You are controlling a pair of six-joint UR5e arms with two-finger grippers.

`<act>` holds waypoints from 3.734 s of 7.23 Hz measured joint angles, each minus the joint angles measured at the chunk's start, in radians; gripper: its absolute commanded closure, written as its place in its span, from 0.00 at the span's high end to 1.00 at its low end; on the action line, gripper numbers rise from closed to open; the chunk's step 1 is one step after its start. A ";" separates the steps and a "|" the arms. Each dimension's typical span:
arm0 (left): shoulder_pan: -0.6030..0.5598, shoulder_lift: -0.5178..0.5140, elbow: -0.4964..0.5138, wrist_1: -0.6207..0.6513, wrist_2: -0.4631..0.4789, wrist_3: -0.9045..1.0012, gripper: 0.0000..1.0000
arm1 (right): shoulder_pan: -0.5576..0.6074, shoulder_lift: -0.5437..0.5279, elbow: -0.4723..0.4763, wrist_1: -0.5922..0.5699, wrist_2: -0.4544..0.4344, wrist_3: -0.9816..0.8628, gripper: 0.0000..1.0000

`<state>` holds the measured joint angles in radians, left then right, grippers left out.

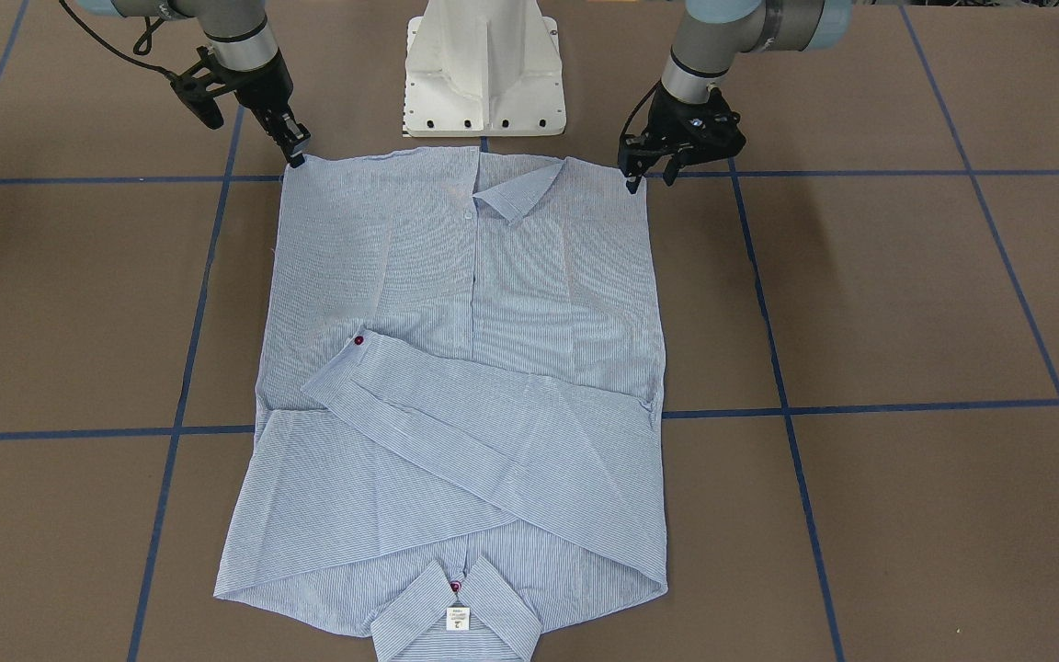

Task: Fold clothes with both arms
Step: 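Grasp both hem corners nearest the robot with the left and right grippers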

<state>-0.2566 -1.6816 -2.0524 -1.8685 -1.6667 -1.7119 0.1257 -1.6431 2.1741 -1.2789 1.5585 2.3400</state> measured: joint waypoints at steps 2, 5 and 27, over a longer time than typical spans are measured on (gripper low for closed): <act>0.009 -0.007 0.022 -0.003 0.000 0.000 0.62 | 0.000 -0.001 0.002 0.000 0.001 0.000 0.00; 0.016 -0.010 0.030 -0.004 -0.001 0.000 0.55 | -0.001 0.000 0.002 0.000 0.002 0.001 0.00; 0.044 0.004 -0.112 0.052 -0.041 -0.036 0.00 | 0.045 -0.017 0.055 0.001 0.061 -0.005 0.00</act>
<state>-0.2122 -1.6774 -2.1648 -1.8163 -1.7079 -1.7476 0.1709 -1.6605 2.2293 -1.2784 1.6191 2.3353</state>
